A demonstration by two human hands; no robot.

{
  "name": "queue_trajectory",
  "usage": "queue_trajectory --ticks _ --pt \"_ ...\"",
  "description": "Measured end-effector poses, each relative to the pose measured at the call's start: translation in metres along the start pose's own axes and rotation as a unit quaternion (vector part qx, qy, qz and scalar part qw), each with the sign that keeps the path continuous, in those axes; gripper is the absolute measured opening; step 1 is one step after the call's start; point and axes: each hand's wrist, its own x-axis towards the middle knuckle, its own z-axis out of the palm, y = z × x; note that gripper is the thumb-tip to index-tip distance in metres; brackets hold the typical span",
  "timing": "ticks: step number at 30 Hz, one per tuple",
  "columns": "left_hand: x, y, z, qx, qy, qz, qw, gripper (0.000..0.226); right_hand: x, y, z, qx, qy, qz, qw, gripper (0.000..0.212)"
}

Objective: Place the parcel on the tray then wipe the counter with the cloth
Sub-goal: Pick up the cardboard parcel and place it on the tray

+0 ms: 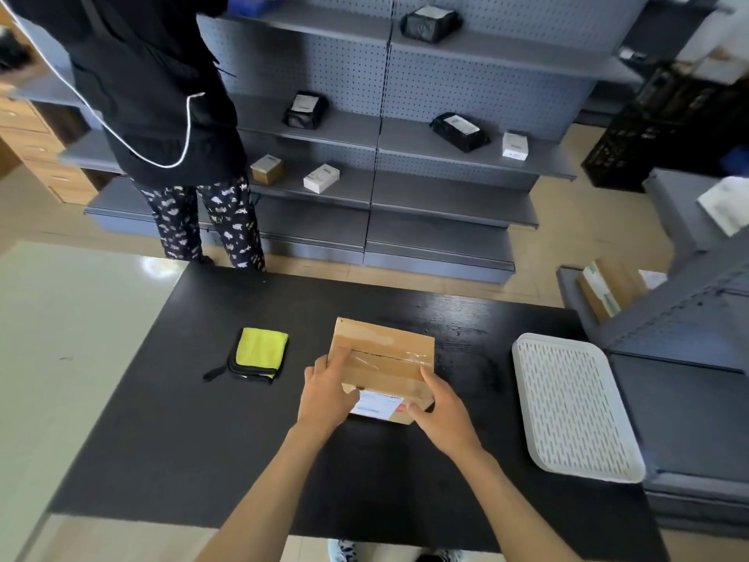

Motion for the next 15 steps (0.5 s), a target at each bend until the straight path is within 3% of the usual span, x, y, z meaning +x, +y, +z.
queue_trajectory --ticks 8,15 --pt "0.01 0.022 -0.021 0.012 0.063 0.03 0.998 0.081 0.006 -0.019 -0.016 0.048 0.055 -0.031 0.997 0.077" --pt "0.025 0.071 -0.014 0.001 0.07 0.088 0.994 0.078 0.011 -0.008 -0.065 0.082 0.11 -0.016 0.99 0.072"
